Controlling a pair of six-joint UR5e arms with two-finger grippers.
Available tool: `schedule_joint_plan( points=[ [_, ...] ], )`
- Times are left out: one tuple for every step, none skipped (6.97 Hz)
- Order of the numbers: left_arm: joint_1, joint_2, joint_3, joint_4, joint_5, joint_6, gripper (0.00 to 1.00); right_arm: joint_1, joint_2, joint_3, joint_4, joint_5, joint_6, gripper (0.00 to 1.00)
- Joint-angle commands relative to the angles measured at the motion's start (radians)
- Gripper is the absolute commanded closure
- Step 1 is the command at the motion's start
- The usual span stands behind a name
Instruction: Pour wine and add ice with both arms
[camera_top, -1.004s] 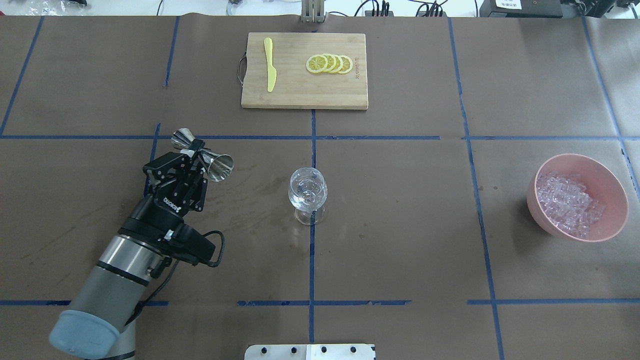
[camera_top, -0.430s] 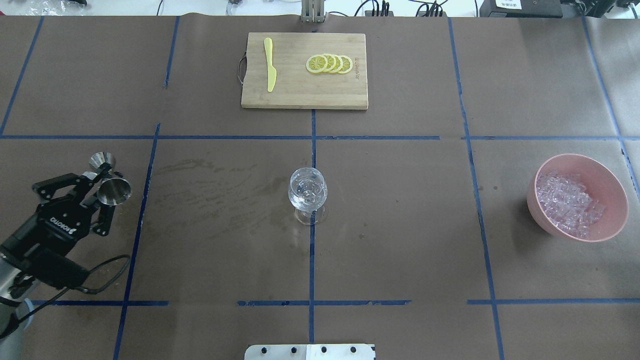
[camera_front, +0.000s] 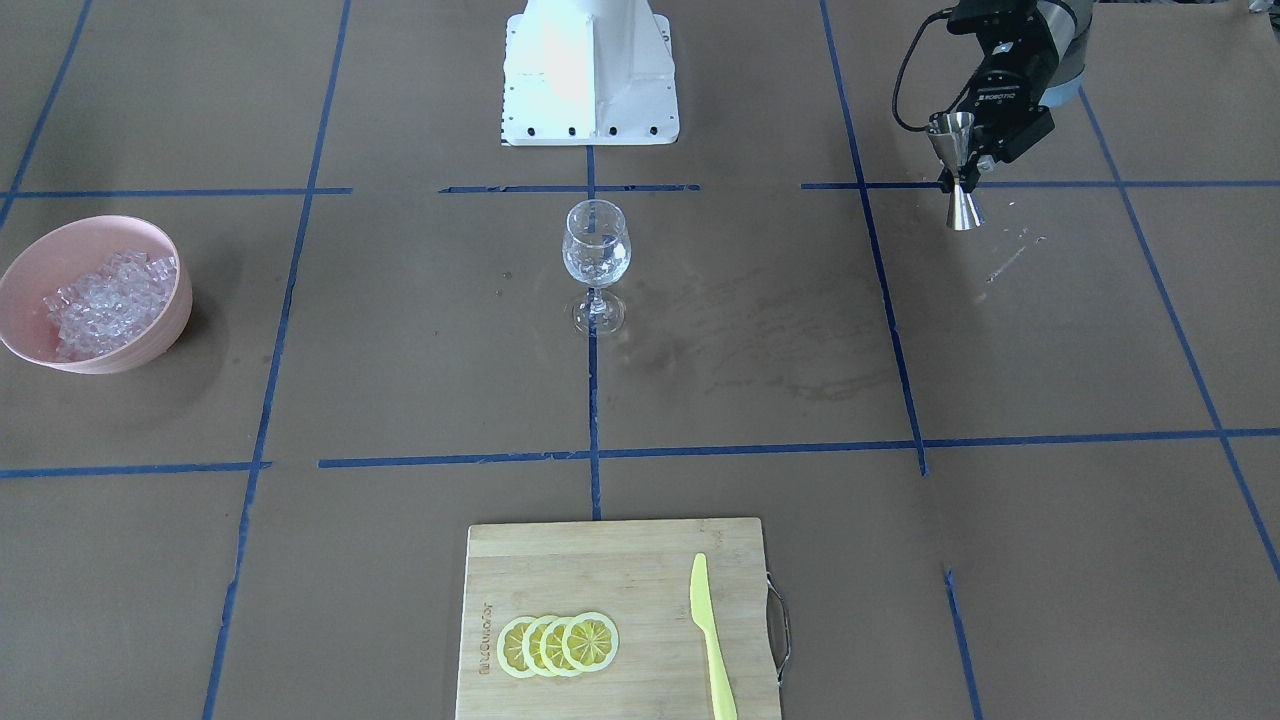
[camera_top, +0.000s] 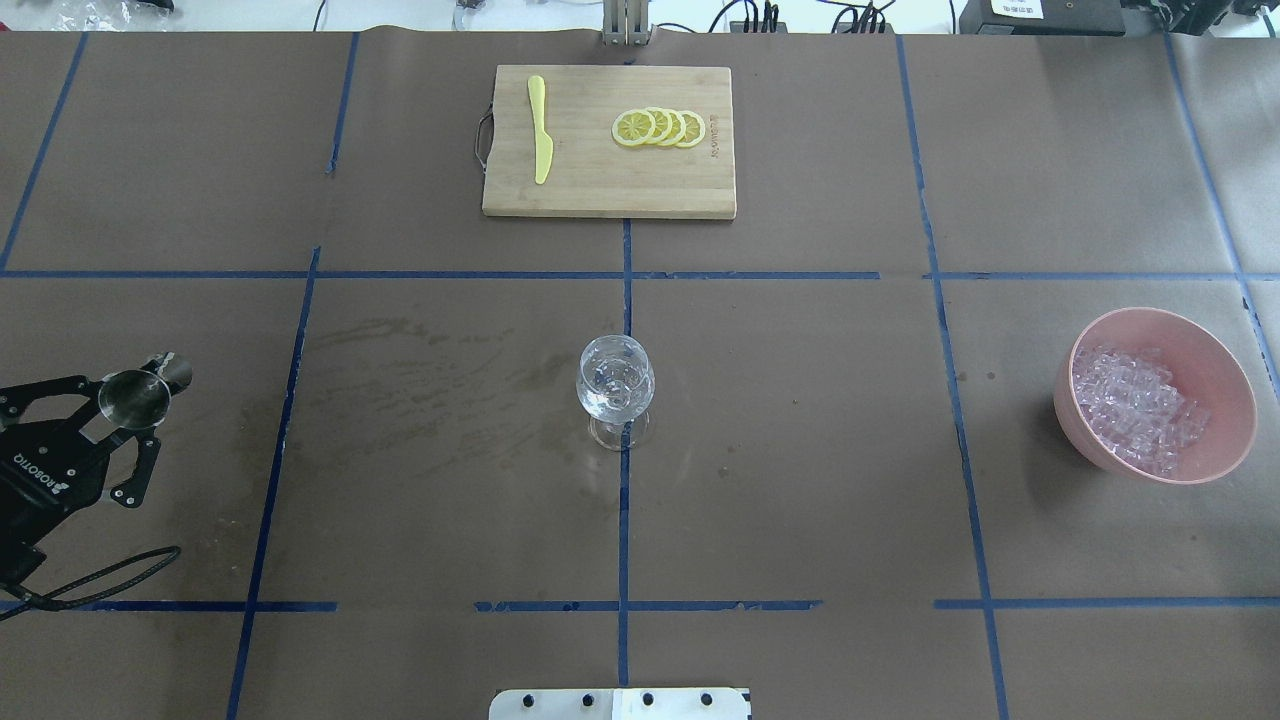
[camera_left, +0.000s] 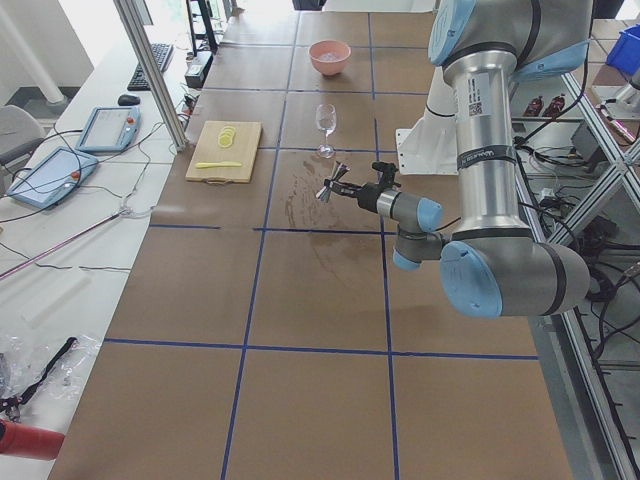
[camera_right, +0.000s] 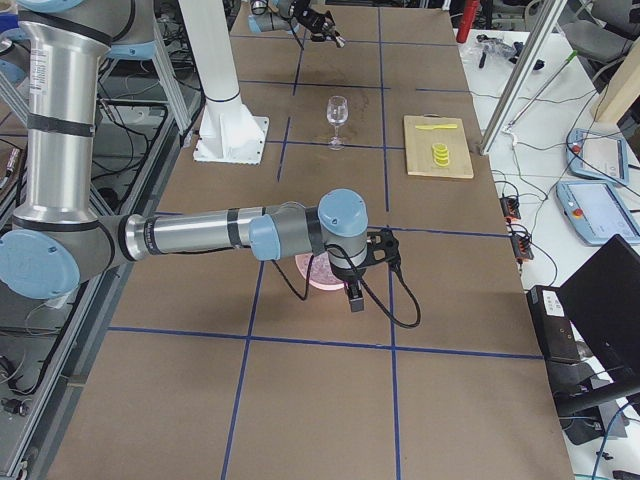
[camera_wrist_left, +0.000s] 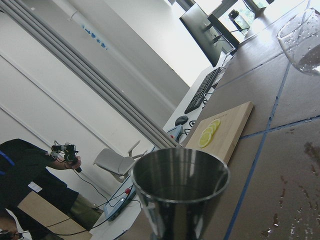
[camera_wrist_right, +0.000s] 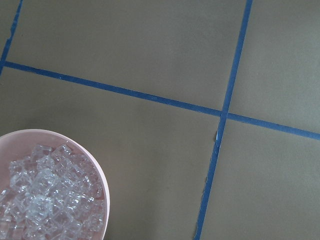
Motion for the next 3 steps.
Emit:
schedule_joint_plan(
  points=[
    [0.001,0.027,0.002,0.049,-0.016,-0.316,1.00,0.000,0.001,0.001,0.001,0.000,0.000,0.00],
    [0.001,0.027,0.008,0.106,-0.016,-0.428,1.00,0.000,0.001,0.001,0.001,0.000,0.000,0.00],
    [0.001,0.027,0.014,0.149,-0.016,-0.537,1.00,0.000,0.001,0.003,0.001,0.000,0.000,0.00]
  ],
)
